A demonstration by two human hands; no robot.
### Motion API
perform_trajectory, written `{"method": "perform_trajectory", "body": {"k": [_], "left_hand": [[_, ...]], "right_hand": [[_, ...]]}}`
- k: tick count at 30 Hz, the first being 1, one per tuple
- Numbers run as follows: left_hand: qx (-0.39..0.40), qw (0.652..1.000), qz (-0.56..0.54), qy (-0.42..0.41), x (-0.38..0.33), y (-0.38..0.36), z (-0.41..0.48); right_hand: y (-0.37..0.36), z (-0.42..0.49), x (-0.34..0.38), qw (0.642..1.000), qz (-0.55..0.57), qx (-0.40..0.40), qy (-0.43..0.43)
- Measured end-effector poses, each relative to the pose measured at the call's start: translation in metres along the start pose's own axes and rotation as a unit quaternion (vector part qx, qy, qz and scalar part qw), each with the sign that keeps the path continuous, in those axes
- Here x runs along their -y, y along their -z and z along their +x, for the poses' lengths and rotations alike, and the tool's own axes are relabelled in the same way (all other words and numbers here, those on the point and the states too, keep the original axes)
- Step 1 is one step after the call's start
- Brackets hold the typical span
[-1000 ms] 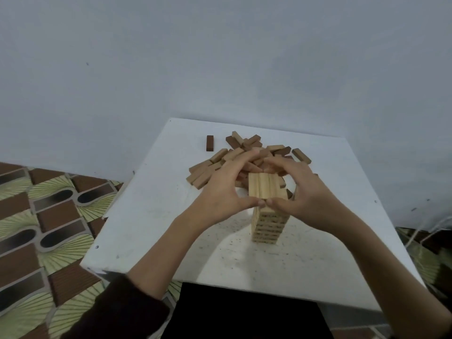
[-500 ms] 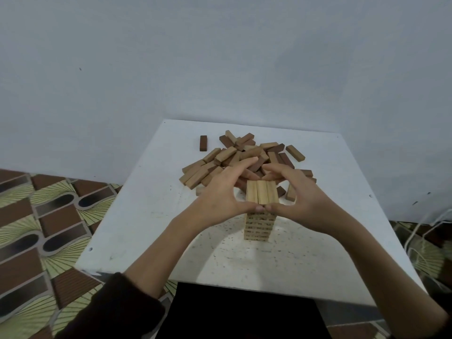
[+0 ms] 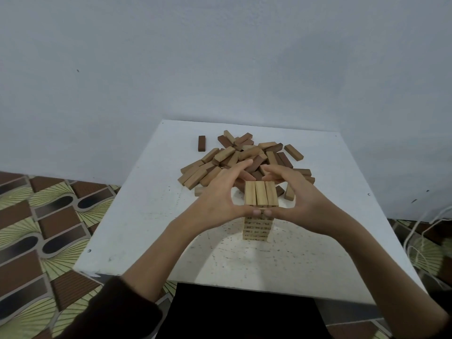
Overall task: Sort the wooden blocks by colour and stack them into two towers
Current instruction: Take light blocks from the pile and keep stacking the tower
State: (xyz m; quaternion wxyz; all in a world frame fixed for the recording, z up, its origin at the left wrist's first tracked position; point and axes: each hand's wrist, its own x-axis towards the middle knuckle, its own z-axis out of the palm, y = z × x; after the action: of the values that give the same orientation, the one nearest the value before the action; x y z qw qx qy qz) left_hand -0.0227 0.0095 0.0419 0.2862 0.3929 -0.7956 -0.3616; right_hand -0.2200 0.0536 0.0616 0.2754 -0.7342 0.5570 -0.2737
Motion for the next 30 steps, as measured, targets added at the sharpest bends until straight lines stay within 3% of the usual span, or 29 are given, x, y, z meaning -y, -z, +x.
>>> {"method": "perform_trajectory", "body": {"k": [21,30], "left_hand": [[-0.002,1.0,0.018,0.002,-0.0003,-0.0045,0.0],[0.005,0.999,-0.027,0.03,0.0029,-0.007,0.0008]], "right_hand": [[-0.0042,0.0036,-0.0015,1.0,0.005,0.008,-0.004],[-0.0046,0.0043,-0.0046,0.999,0.038,0.021,-0.025]]}}
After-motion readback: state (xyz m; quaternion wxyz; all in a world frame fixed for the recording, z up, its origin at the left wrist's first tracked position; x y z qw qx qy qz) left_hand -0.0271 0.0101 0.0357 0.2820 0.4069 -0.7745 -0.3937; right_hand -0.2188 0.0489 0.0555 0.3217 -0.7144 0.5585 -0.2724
